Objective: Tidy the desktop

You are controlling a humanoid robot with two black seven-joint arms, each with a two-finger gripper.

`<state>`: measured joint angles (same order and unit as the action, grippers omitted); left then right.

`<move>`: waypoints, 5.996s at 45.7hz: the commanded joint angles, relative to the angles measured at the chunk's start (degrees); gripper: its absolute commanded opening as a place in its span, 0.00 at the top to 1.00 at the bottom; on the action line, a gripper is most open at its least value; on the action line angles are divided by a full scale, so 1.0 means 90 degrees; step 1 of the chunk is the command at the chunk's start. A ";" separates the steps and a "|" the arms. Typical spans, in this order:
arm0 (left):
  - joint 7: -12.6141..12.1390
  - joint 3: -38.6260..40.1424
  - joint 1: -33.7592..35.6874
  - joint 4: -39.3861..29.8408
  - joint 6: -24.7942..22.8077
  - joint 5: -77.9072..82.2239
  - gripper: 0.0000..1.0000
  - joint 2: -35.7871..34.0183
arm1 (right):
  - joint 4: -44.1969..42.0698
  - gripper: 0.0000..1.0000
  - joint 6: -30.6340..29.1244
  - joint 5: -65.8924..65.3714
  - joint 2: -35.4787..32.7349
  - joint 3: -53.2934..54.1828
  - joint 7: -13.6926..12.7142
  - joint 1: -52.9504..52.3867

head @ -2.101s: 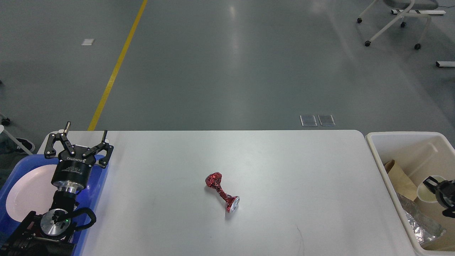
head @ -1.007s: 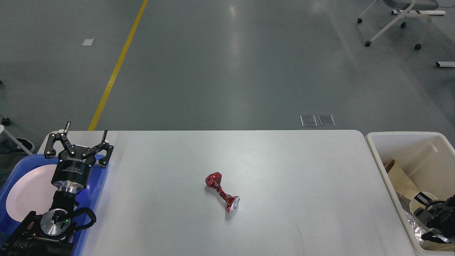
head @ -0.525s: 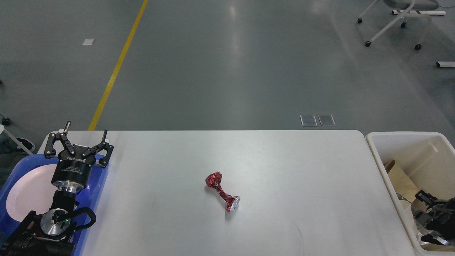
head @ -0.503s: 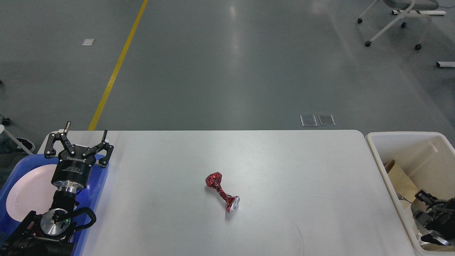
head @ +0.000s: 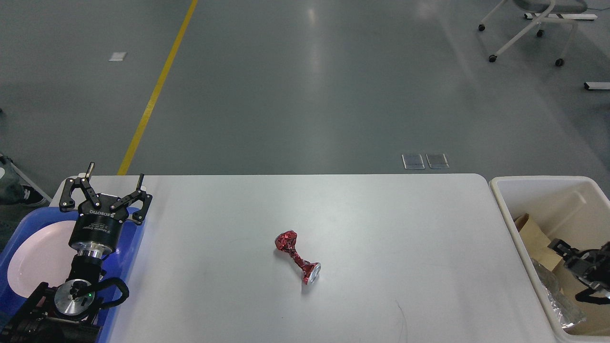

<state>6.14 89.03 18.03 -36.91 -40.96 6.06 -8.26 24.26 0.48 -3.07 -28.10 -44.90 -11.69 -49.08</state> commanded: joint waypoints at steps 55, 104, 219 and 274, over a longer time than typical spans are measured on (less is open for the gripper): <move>0.0001 0.0000 -0.0001 0.0000 0.0000 0.0000 0.04 0.0000 | 0.8056 0.00 -0.4663 0.0868 0.1363 -0.2618 -0.0244 -1.1040; 0.0001 0.0000 -0.0001 0.0000 0.0000 0.0000 0.04 0.0000 | 0.5732 0.00 -0.2202 -0.2440 0.2643 0.0926 -0.0205 -0.5651; -0.0008 0.0000 -0.0001 0.0000 0.0000 0.0000 0.04 0.0000 | 0.2421 1.00 -0.0932 -0.3722 0.4333 0.1581 -0.0390 -0.1646; 0.0001 0.0000 -0.0001 0.0000 0.0000 0.0000 0.04 0.0000 | 0.4911 0.00 -0.3567 -0.1927 0.2604 0.1230 -0.0341 -0.5111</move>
<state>6.11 89.03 18.02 -36.91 -40.96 6.06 -8.26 66.58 -24.61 -29.39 -3.64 -30.78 -14.74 -85.64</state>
